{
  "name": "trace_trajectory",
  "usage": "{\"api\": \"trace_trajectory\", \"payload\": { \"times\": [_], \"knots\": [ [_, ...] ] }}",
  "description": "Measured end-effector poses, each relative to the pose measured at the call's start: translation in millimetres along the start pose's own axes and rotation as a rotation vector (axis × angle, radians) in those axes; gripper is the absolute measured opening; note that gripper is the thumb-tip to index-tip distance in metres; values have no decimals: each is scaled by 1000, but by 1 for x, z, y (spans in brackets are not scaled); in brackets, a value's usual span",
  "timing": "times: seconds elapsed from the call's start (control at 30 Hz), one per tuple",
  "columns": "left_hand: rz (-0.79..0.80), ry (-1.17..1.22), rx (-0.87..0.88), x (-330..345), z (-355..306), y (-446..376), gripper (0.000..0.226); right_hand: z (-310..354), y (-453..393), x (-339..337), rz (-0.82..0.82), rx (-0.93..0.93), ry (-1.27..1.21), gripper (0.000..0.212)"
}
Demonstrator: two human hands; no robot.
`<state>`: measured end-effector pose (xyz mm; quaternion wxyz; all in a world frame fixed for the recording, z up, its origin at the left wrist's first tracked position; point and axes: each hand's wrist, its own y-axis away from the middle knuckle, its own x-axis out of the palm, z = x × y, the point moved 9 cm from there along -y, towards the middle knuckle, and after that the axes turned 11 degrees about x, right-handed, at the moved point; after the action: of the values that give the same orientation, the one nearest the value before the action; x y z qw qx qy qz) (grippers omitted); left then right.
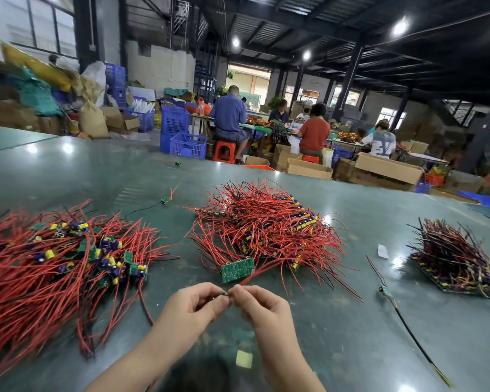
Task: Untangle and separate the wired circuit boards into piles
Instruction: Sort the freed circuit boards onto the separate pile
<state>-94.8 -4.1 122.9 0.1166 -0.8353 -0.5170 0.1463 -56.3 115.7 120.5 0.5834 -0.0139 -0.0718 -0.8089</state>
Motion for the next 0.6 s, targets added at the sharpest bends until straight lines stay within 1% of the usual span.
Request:
{"api": "trace_trajectory", "payload": {
  "times": [0.07, 0.17, 0.23, 0.33, 0.43, 0.57, 0.6],
  "knots": [
    [12, -10, 7, 0, -1, -1, 14, -11, -3, -1, -3, 91, -128, 13],
    [31, -4, 10, 3, -3, -2, 15, -29, -8, -1, -7, 239, -355, 18],
    [22, -6, 10, 2, -4, -2, 15, -34, -12, -5, -35, 290, -467, 16],
    [9, -16, 0, -2, -3, -2, 13, -35, -16, -16, -91, 303, -584, 12],
    [33, 13, -34, -1, 0, 0, 13, -30, -19, -25, -132, 282, -597, 11],
    [62, 27, -60, 2, 1, 1, 13, -27, -23, -47, -241, 221, -614, 8],
    [70, 34, -64, 3, 1, 1, 13, -26, -23, -52, -265, 202, -603, 11]
  ]
}}
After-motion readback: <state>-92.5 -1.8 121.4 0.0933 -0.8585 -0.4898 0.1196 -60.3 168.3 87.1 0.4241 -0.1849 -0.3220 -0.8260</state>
